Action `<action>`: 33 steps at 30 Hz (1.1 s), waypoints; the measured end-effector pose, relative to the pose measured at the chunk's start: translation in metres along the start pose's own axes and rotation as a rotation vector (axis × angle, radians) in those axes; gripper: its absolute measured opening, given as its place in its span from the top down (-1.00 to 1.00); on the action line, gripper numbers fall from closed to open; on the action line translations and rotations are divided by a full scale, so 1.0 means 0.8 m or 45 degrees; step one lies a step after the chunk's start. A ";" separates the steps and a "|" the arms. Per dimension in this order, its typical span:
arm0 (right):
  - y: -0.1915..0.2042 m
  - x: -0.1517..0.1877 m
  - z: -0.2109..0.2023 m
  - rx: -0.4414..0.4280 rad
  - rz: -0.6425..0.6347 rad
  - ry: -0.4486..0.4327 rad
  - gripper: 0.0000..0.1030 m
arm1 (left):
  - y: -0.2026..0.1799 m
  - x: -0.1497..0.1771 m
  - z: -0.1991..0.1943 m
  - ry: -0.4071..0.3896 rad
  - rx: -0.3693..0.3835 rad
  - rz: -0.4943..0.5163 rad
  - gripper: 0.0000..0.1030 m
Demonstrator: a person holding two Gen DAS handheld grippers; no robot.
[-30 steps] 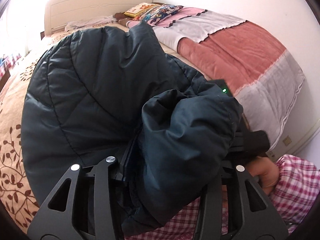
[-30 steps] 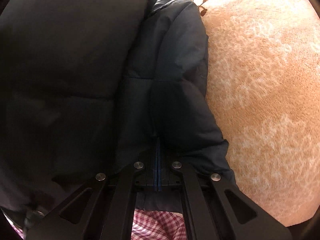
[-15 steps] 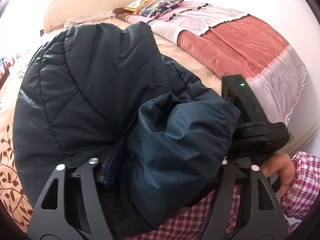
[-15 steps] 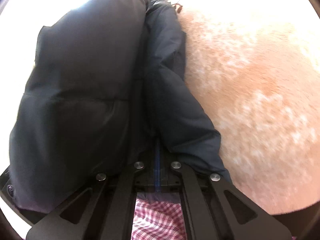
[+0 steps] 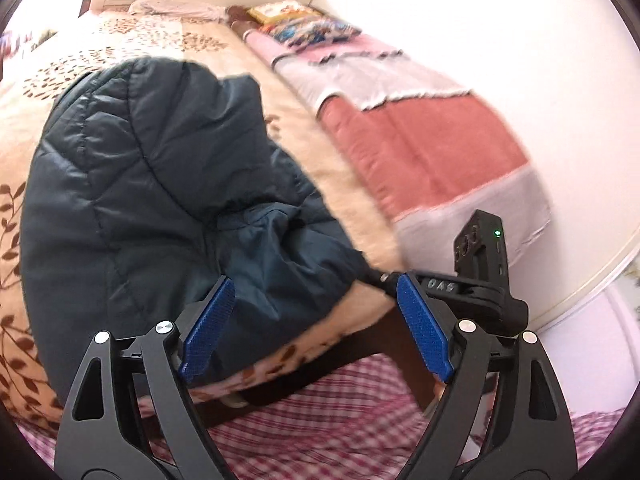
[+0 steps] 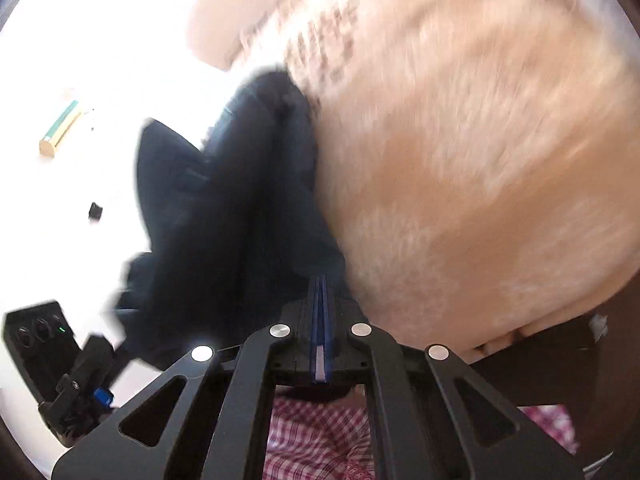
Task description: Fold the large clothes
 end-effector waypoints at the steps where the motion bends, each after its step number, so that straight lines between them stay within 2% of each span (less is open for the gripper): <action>1: 0.016 -0.003 -0.019 0.024 -0.049 -0.054 0.94 | 0.000 -0.001 -0.009 -0.020 0.007 0.004 -0.59; 3: 0.053 -0.015 -0.044 0.042 -0.157 -0.137 0.94 | 0.010 0.000 -0.040 -0.095 0.003 -0.001 -0.59; 6: 0.137 -0.021 -0.057 0.038 -0.363 -0.196 0.94 | 0.033 -0.003 -0.066 -0.202 -0.075 -0.042 -0.58; 10: 0.237 -0.018 -0.010 -0.057 -0.648 -0.086 0.94 | 0.079 0.005 -0.083 -0.281 -0.243 -0.139 -0.58; 13: 0.265 -0.021 0.055 -0.025 -0.739 0.027 0.94 | 0.114 0.016 -0.080 -0.244 -0.307 -0.224 -0.58; 15: 0.258 -0.022 0.087 0.032 -0.725 0.087 0.94 | 0.126 0.020 -0.074 -0.224 -0.322 -0.251 -0.58; 16: 0.244 -0.026 0.100 0.111 -0.694 0.110 0.94 | 0.132 0.021 -0.070 -0.211 -0.323 -0.260 -0.58; 19: 0.200 -0.028 0.113 0.253 -0.576 0.118 0.99 | 0.145 0.025 -0.058 -0.179 -0.329 -0.265 -0.58; 21: 0.157 -0.023 0.120 0.266 -0.460 0.162 1.00 | 0.157 0.029 -0.049 -0.143 -0.345 -0.272 -0.58; 25: 0.110 -0.005 0.148 0.274 -0.376 0.230 1.00 | 0.177 0.032 -0.033 -0.079 -0.373 -0.319 -0.58; 33: 0.079 -0.001 0.179 0.243 -0.296 0.254 1.00 | 0.192 0.032 -0.022 -0.058 -0.349 -0.335 -0.58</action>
Point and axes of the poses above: each gripper's, at about its wrist camera, not at the fingertips, and z roughly the way its jaws point, y to its left, x to its underside, the point moved 1 cm from there along z, roughly the way its jaws point, and after that the axes turned 12 degrees about -z, right-handed, at the moved point
